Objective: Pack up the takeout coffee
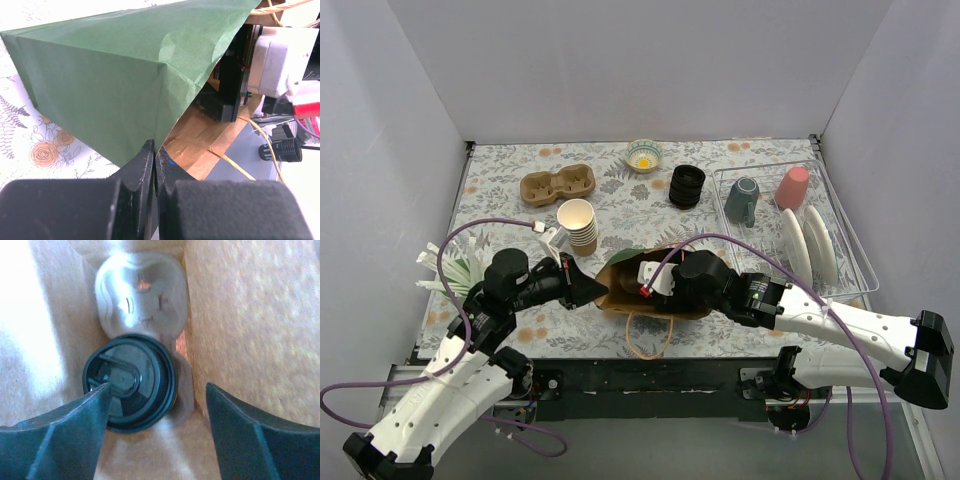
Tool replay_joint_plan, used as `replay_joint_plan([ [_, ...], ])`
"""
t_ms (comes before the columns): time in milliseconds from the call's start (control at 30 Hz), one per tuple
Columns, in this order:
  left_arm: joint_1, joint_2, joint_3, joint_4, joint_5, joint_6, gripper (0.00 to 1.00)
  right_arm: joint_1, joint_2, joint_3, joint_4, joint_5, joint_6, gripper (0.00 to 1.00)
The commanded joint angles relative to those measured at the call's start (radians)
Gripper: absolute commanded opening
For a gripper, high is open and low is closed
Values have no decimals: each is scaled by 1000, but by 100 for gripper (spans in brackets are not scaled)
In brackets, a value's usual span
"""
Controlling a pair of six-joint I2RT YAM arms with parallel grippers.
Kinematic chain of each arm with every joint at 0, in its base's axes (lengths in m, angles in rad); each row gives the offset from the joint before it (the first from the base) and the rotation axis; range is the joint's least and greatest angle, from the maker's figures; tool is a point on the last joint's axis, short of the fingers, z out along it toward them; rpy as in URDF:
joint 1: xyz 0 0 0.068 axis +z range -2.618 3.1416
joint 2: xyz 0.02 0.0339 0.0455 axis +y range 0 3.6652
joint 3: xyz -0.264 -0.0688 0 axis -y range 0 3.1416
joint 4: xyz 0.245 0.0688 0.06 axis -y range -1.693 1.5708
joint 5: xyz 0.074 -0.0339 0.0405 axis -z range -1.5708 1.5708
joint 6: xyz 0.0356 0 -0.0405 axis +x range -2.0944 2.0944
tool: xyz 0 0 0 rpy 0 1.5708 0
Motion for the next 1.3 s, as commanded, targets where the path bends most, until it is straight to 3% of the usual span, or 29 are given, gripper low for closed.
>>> replay_joint_plan([
  [0,-1,-28,19,-24,-7,21,0,-3,-15,14,-7,57,37,77],
  [367,-1,-59,-5,-7,18,16,0,-3,-12,-48,14,111,98,59],
  [600,-1,-80,-34,19,20,13,0,-1,5,-20,4,97,126,42],
  [1033,-1,-51,-51,50,-14,22,0,-3,-27,58,-44,36,149,46],
  [1200,-1,-40,-50,52,-17,21,0,-1,-52,72,-47,-35,149,41],
  [1267,-1,-40,-50,52,-17,22,0,0,-55,78,-50,-58,146,32],
])
